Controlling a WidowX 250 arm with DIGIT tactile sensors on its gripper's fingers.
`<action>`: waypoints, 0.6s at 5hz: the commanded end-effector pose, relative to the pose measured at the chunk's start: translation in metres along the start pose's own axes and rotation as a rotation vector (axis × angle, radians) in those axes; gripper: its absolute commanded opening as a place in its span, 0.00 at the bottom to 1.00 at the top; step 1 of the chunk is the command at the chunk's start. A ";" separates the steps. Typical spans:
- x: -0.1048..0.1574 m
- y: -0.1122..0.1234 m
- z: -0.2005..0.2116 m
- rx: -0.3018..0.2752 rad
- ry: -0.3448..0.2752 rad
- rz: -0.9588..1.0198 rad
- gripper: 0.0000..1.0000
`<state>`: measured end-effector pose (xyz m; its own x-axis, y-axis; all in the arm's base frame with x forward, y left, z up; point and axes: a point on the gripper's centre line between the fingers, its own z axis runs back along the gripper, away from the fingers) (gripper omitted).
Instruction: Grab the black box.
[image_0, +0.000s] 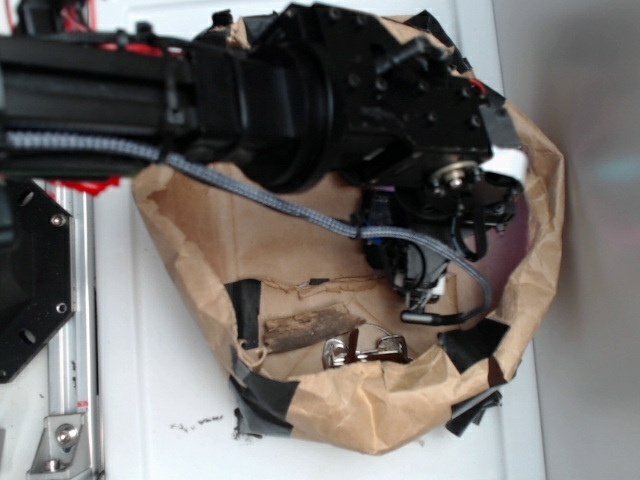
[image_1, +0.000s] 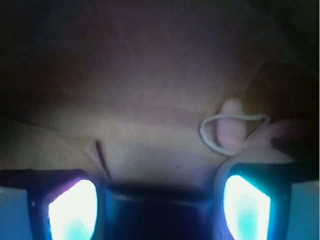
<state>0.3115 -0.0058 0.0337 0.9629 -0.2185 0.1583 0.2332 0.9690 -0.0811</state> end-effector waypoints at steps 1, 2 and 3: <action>-0.053 -0.018 -0.010 -0.032 0.130 -0.004 1.00; -0.056 -0.022 -0.008 -0.038 0.141 0.001 1.00; -0.048 -0.014 -0.022 -0.029 0.179 0.042 1.00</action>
<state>0.2793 -0.0052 0.0204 0.9775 -0.2047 0.0511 0.2087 0.9735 -0.0933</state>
